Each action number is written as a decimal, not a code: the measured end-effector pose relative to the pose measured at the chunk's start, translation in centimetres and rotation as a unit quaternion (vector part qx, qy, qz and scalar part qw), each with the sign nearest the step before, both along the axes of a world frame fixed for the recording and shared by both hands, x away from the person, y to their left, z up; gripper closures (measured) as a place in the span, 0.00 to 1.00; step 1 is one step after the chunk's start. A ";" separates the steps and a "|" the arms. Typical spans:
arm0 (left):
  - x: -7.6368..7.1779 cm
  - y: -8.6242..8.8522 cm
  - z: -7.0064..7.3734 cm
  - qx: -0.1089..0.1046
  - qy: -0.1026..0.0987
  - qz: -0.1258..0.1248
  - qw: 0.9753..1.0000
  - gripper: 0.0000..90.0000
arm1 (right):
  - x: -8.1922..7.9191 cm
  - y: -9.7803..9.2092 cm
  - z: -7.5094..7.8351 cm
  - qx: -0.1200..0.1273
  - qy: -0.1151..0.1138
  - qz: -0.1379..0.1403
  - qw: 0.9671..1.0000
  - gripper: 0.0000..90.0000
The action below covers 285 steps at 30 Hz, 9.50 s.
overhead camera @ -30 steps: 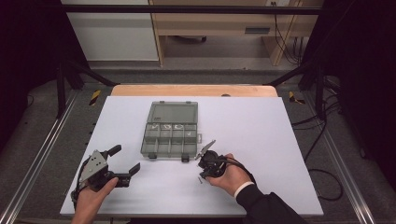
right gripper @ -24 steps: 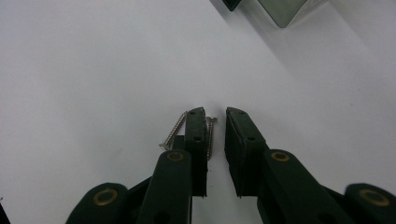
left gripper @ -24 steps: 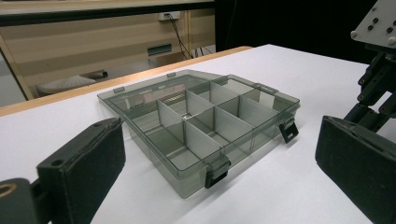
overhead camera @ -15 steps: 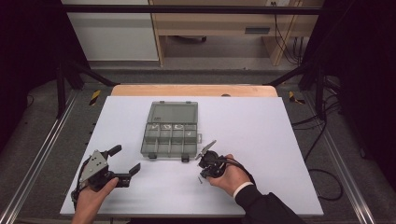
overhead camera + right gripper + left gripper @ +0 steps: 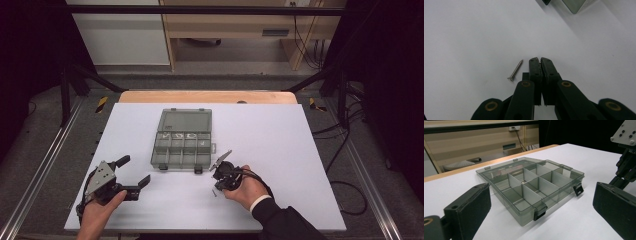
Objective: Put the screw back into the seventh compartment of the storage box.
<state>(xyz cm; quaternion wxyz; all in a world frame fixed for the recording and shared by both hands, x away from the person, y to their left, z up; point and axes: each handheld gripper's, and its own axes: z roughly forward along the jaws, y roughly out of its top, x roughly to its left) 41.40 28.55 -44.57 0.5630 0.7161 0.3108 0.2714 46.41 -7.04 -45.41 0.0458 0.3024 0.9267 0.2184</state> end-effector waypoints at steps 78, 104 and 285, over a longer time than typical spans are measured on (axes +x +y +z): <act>0.0 0.0 0.0 -0.001 0.001 -0.004 1.000 0.02 | 3.7 5.4 6.9 0.096 -0.098 0.004 0.991 0.97; 0.0 0.0 0.0 -0.002 0.000 -0.005 1.000 0.02 | 5.1 6.5 6.3 0.111 -0.121 -0.012 0.986 0.97; 0.1 0.1 0.0 0.000 0.003 -0.004 1.000 0.02 | -0.9 1.3 3.0 0.039 -0.046 -0.004 0.998 0.97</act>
